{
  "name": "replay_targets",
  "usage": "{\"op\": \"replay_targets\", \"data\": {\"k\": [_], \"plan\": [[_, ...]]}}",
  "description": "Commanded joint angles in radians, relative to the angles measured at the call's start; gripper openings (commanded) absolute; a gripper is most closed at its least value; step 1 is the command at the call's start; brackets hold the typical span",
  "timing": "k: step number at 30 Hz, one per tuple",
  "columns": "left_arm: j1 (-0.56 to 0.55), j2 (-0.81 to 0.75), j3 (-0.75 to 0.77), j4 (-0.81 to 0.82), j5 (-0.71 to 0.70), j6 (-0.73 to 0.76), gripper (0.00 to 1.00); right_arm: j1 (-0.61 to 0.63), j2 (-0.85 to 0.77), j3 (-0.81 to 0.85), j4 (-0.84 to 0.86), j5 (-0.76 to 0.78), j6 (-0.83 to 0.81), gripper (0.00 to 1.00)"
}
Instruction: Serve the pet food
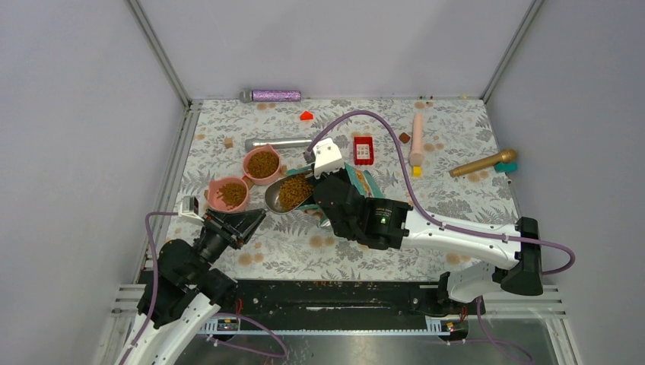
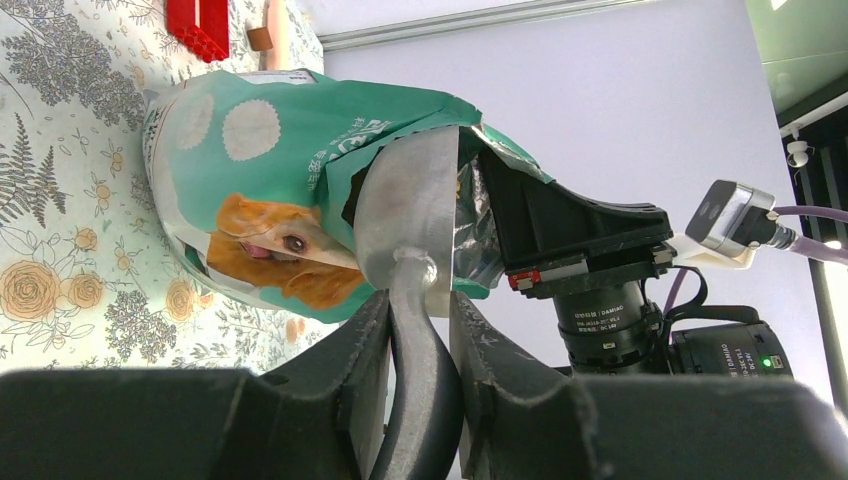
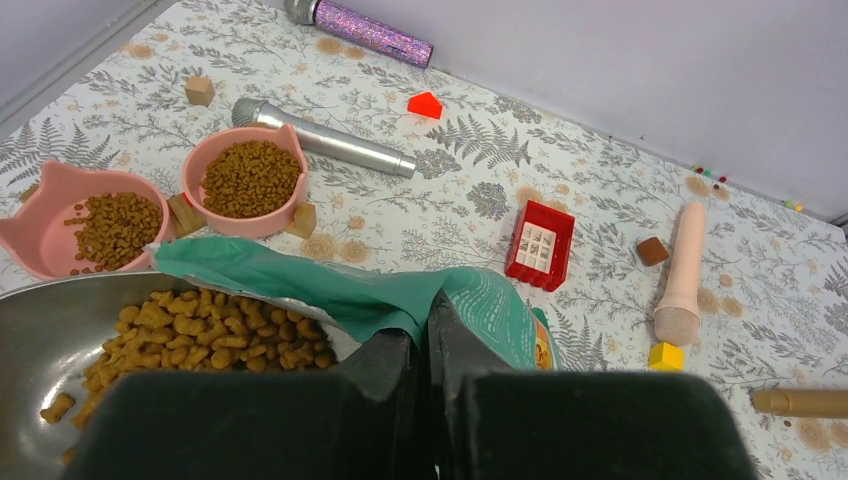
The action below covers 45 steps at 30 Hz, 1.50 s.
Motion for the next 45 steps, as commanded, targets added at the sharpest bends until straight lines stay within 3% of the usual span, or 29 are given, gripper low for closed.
{"op": "replay_targets", "data": {"k": [1, 18, 26, 35, 45], "plan": [[0.007, -0.176, 0.054, 0.099, -0.048, -0.003, 0.00, 0.002, -0.094, 0.102, 0.243, 0.041, -0.016, 0.00], [0.007, -0.137, 0.273, -0.048, -0.219, 0.082, 0.00, 0.002, -0.140, 0.063, 0.284, 0.084, -0.073, 0.00], [0.006, -0.108, 0.201, -0.006, -0.218, 0.011, 0.00, -0.029, -0.142, 0.052, 0.380, 0.201, -0.261, 0.00], [0.005, -0.045, 0.119, 0.034, -0.272, -0.106, 0.00, -0.137, -0.100, 0.106, 0.198, 0.146, -0.138, 0.00], [0.005, 0.150, 0.124, 0.073, -0.439, -0.113, 0.00, -0.154, -0.088, 0.120, 0.166, 0.094, -0.137, 0.00]]}}
